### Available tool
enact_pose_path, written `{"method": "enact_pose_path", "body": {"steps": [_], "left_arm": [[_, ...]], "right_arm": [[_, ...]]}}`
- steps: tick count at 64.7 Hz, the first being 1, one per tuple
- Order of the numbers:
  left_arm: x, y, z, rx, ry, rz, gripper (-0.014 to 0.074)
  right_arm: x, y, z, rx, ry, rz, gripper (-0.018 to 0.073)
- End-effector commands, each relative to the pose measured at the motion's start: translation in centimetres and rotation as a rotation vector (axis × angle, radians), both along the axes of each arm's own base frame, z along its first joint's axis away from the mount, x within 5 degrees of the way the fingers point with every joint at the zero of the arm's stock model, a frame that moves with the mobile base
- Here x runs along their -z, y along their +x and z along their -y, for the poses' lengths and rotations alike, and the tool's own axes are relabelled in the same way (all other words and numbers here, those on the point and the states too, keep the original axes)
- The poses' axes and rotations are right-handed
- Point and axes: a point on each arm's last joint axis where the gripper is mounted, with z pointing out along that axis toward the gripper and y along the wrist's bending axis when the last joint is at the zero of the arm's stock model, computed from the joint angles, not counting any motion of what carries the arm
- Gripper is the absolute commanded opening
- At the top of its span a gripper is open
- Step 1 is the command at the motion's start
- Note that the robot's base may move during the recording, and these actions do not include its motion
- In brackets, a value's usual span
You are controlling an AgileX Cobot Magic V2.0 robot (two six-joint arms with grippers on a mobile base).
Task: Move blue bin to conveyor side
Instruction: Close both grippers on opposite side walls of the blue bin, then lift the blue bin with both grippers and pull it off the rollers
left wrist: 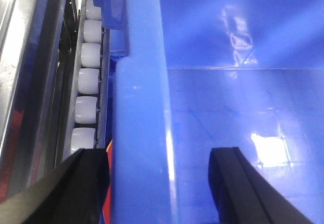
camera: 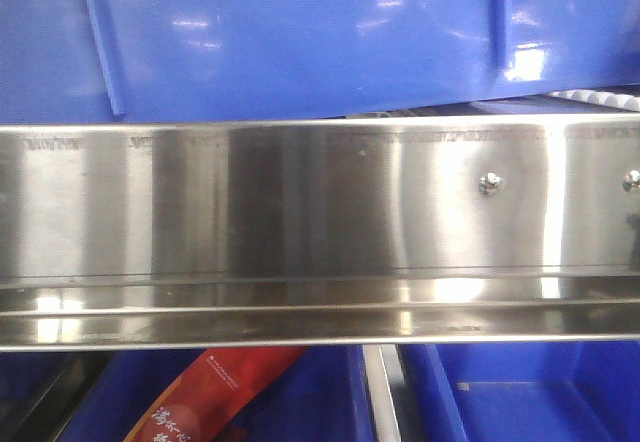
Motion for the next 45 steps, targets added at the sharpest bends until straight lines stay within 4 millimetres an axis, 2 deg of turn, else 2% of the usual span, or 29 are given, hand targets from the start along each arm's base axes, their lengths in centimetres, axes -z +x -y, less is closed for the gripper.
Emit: {"method": "enact_pose_path", "body": {"steps": [1,19,45], "left_arm": [[-0.1,0.0,0.1,-0.001,0.002,0.006,0.0337],[-0.1,0.0,0.1,-0.001,0.002,0.006,0.0337],[-0.1,0.0,0.1,-0.001,0.002,0.006,0.0337]], "right_arm": [[-0.6,-0.1,0.3,0.006,-0.004,0.032,0.0323],[-0.5,-0.1,0.3,0.013,0.004,0.029,0.0297],[1.0,0.6,-0.3,-0.005,0.038,-0.027,0.0297]]}}
